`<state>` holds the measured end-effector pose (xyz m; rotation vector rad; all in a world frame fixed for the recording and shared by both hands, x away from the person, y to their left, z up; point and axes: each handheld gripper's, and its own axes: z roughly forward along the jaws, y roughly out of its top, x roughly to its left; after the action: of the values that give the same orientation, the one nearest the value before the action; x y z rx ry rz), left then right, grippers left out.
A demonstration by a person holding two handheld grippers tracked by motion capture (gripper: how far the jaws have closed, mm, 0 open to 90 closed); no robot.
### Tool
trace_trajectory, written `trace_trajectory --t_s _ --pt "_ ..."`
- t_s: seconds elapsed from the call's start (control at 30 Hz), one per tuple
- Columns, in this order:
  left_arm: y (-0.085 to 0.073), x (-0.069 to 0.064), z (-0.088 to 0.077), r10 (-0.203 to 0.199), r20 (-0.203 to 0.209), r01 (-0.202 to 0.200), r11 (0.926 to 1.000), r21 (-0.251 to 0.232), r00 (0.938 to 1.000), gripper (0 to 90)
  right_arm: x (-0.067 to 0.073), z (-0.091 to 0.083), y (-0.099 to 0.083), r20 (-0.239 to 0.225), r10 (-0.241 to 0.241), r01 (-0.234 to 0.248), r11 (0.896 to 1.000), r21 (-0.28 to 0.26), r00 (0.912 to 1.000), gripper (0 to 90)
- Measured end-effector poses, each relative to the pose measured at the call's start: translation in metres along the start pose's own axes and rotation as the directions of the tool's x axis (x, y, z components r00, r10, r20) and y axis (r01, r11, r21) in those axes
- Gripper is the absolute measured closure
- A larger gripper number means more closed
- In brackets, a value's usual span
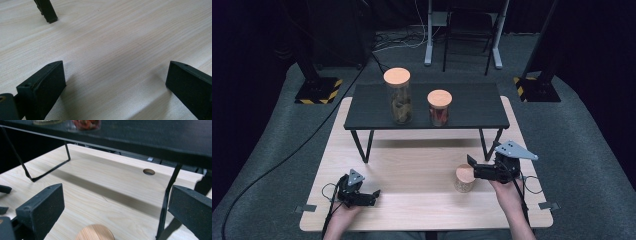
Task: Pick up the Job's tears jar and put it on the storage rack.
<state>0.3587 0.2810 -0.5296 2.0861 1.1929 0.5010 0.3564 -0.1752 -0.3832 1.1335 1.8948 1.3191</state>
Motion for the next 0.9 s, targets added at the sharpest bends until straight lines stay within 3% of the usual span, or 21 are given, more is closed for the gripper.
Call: trace_trajectory --t_s 0.5,0.9 --pt "0.0 0.0 0.0 0.004 0.0 -0.004 1.0 0.003 1.0 2.1 -0.016 -0.012 -0.041 0.035 0.038 -0.038 0.999 0.0 0.9987 0.0" --pt "0.0 0.0 0.0 0.005 0.001 -0.005 1.0 0.003 1.0 2.1 -0.027 -0.011 -0.076 0.063 0.056 -0.058 0.998 0.031 0.9964 0.0"
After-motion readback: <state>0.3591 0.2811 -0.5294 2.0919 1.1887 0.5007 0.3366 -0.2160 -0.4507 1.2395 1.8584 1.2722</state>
